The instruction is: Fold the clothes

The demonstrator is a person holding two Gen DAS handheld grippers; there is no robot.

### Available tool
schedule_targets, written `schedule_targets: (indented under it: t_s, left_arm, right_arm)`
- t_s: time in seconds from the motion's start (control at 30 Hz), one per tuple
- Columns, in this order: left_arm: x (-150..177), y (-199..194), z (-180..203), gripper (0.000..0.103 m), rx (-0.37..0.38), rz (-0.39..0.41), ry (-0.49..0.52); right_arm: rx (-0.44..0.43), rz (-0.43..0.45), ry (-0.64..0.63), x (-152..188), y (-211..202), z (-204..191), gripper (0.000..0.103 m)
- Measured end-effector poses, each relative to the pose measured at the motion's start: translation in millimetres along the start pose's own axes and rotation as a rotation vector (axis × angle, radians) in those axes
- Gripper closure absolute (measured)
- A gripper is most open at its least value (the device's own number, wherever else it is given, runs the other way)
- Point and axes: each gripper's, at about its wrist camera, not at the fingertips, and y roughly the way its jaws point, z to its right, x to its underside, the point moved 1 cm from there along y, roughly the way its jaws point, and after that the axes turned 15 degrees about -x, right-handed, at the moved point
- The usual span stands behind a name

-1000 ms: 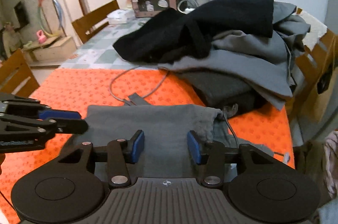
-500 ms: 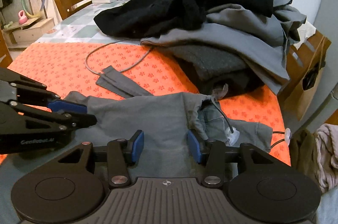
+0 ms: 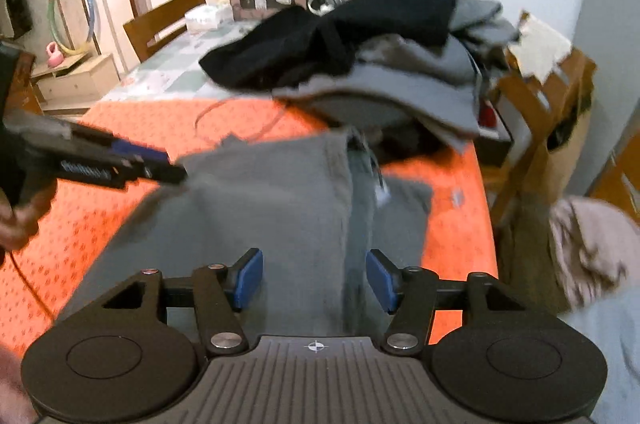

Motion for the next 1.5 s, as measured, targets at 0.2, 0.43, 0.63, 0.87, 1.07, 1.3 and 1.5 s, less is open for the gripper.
schedule_targets:
  t_s: [0.2,0.43,0.63,0.87,1.07,1.3,1.5]
  left_arm:
    - [24,-21,7,0.034,0.010,-0.036,0.008]
    - [42,-34,5,0.034,-0.007,-0.089,-0.008]
    - [39,-48,13,0.034,0.047,-0.088,0.015]
    - [59,-37,40,0.034,0.058,-0.152,0.104]
    - [74,-47,42,0.035,0.066,-0.186,0.096]
    - [93,-44,46,0.035,0.034,-0.221,0.099]
    - [110,-24,51,0.033,0.005,-0.236,0.093]
  right_arm:
    - [-0.024,-0.050,0.124,45,0,8,0.047]
    - [-0.081,-0.040,0.225,55,-7,13,0.088]
    - [-0.117,-0.059,0.256,50,-39,6,0.092]
    - [-0.131,-0.082,0.319,90,1,26,0.092]
    - [-0.098,-0.058,0.200,72,-23,17,0.075]
    - [-0.092,-0.017,0.137,58,-16,20,0.075]
    - [-0.087,-0.083,0.146,78,23,34,0.075]
